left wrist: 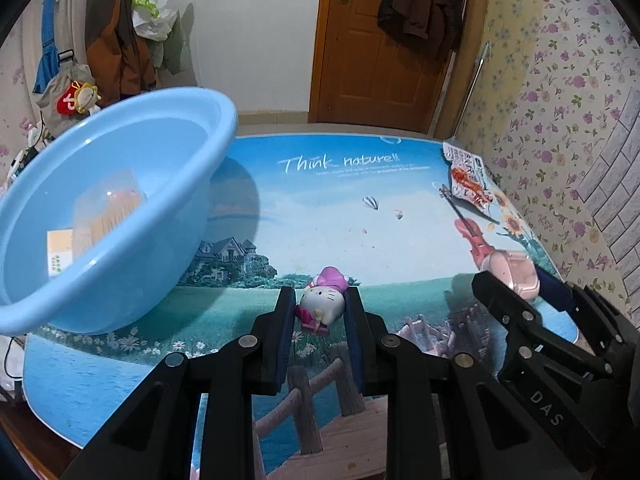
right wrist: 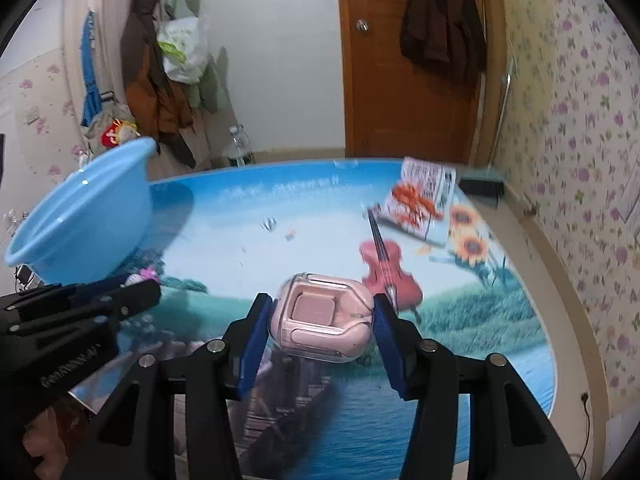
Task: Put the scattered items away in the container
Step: 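Carry the figurine and pink case over the blue basin with both grippers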
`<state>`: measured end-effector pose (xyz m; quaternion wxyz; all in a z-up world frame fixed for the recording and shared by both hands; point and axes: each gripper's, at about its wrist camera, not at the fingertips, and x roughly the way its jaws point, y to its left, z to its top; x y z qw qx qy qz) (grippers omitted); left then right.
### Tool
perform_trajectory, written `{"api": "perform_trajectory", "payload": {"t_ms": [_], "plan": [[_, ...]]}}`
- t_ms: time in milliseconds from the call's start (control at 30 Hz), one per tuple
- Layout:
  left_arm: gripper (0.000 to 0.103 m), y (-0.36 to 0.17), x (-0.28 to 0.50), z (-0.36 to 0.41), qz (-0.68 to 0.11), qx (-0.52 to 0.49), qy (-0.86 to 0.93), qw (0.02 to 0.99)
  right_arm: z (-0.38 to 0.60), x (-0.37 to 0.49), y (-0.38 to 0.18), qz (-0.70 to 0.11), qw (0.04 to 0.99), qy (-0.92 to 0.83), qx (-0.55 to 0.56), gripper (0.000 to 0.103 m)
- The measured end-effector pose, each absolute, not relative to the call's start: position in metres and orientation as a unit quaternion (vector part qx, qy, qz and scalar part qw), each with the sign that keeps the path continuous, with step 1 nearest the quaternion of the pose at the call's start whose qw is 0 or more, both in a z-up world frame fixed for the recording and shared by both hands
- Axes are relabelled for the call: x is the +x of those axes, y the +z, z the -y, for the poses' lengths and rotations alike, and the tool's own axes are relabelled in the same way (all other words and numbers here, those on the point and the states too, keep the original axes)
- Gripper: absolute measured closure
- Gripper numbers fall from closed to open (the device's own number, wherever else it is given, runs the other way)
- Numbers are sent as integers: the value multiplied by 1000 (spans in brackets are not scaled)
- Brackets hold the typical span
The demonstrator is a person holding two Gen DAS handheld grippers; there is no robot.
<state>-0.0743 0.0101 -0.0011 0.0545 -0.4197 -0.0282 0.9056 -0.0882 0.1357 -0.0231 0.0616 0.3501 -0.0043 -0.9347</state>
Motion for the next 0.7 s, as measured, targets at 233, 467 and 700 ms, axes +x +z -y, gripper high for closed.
{"api": "perform_trajectory", "payload": {"t_ms": [233, 467, 700], "plan": [[80, 23, -59, -2, 29, -391, 919, 46, -129, -77, 6, -13, 65, -948, 312, 51], [80, 44, -40, 13, 32, -365, 930, 29, -115, -59, 31, -18, 78, -954, 289, 51], [80, 63, -18, 23, 32, -343, 939, 19, -101, -38, 54, -23, 91, -960, 263, 51]]}}
